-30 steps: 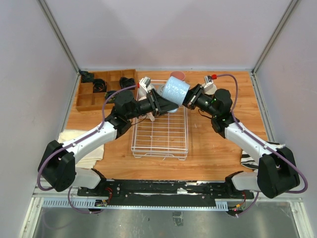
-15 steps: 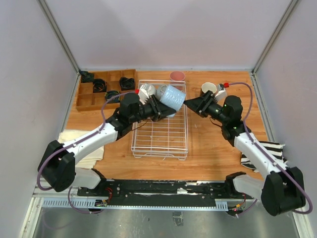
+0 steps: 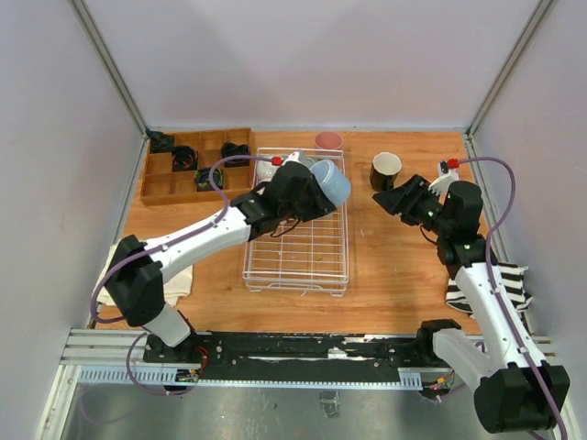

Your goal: Load the cups into the dish rack

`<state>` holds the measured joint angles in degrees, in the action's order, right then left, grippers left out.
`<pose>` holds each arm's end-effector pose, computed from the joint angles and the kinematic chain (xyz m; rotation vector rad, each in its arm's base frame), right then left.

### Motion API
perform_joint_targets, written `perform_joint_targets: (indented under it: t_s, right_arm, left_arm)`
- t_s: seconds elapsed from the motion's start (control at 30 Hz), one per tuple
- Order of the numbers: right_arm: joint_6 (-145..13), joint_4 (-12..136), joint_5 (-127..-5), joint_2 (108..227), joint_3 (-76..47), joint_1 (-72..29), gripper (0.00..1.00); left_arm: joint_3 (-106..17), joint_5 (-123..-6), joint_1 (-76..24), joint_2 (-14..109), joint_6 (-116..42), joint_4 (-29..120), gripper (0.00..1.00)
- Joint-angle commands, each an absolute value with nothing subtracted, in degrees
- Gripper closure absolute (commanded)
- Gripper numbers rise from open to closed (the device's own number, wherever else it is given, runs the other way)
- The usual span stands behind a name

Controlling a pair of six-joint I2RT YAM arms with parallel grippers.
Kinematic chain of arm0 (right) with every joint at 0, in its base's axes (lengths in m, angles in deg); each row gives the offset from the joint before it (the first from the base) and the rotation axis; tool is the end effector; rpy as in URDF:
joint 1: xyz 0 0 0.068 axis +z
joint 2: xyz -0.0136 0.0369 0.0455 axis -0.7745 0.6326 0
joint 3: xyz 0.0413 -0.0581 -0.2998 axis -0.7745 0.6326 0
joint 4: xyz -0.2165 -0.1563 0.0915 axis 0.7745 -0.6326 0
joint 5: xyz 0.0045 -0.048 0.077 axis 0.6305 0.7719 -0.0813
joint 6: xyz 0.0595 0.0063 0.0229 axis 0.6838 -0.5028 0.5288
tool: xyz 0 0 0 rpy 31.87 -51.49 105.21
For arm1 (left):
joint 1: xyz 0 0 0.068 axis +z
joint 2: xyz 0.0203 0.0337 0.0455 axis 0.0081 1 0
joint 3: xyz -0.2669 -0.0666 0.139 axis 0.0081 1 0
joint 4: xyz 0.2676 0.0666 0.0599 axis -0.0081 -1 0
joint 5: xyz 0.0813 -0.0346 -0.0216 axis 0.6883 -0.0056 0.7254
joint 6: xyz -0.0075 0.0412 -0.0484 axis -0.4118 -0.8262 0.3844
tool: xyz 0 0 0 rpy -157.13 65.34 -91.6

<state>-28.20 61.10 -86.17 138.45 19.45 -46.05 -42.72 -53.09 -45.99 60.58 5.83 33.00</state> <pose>0.2214 0.0418 0.3392 0.2698 1.8511 1.0423 0.2716 -0.2820 0.3302 -0.1839 2.2226 -0.9869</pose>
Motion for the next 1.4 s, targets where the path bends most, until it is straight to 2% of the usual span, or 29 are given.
perform_joint_targets:
  t_s: [0.0,0.23,0.43,0.8,1.37]
  right_arm:
    - [-34.67,55.44,-85.25,137.29,16.11,-47.40,0.42]
    - [-36.37,54.95,-84.00,138.10,13.57,-47.42,0.42]
    - [-36.74,55.16,-83.98,138.78,13.02,-47.34,0.42]
    - [-36.59,55.18,-84.07,137.60,14.05,-46.15,0.42]
    - [-36.91,55.16,-83.62,136.50,16.08,-44.61,0.42]
  left_arm:
    - [-50.73,-38.32,-49.90,63.34,2.82,25.47,0.99]
    - [-54.65,-23.26,-53.51,65.95,6.70,16.31,0.99]
    - [-55.27,-15.44,-55.44,68.60,12.31,11.95,1.00]
    - [-58.35,-11.38,-56.37,75.39,21.03,8.19,1.00]
    - [-59.42,-9.98,-56.36,81.38,22.02,7.69,1.00]
